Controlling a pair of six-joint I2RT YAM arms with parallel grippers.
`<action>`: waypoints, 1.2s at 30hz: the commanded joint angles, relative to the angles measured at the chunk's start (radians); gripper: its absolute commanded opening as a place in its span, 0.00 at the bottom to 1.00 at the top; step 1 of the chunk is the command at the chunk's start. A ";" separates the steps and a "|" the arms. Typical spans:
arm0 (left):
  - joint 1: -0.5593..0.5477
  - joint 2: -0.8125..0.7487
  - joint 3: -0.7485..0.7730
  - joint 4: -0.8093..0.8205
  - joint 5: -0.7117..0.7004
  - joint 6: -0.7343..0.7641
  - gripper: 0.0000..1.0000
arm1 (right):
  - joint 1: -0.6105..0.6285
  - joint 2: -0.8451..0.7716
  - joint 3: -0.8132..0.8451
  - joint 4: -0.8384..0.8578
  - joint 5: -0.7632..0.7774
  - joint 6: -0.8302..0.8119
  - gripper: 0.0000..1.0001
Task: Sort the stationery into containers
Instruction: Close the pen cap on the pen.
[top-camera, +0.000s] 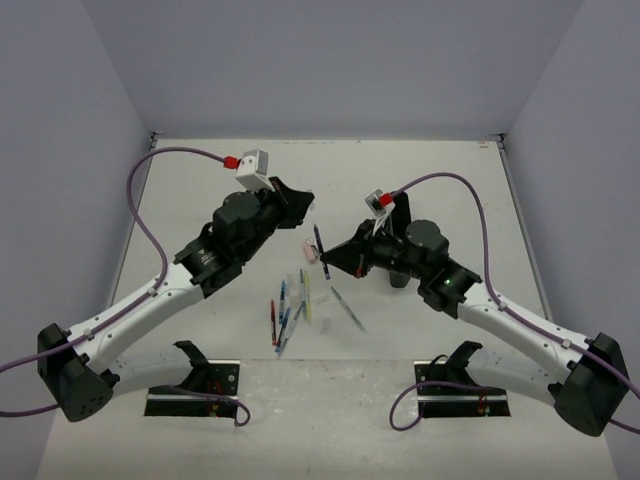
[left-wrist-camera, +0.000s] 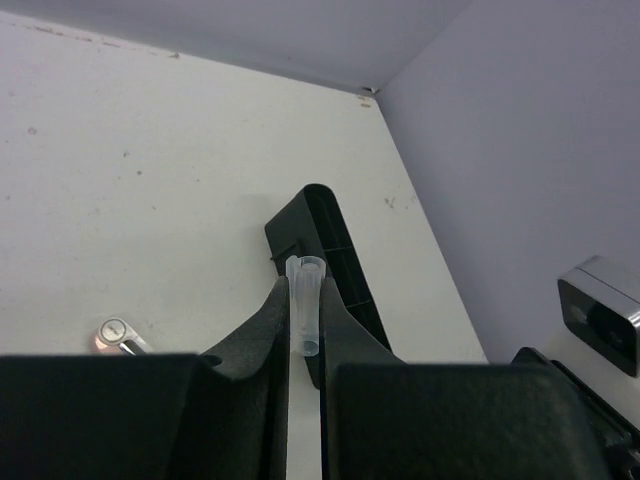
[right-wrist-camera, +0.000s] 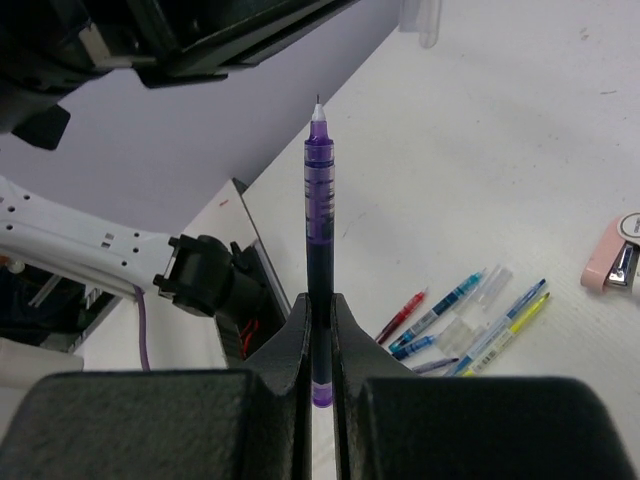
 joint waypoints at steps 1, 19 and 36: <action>0.004 -0.052 -0.067 0.184 -0.008 -0.065 0.00 | 0.005 0.004 0.045 0.130 0.040 0.022 0.00; 0.004 -0.086 -0.093 0.229 -0.002 -0.063 0.00 | 0.007 0.046 0.068 0.018 0.106 -0.004 0.00; 0.004 -0.105 -0.133 0.227 -0.020 -0.061 0.00 | 0.007 0.072 0.108 -0.009 0.115 -0.001 0.00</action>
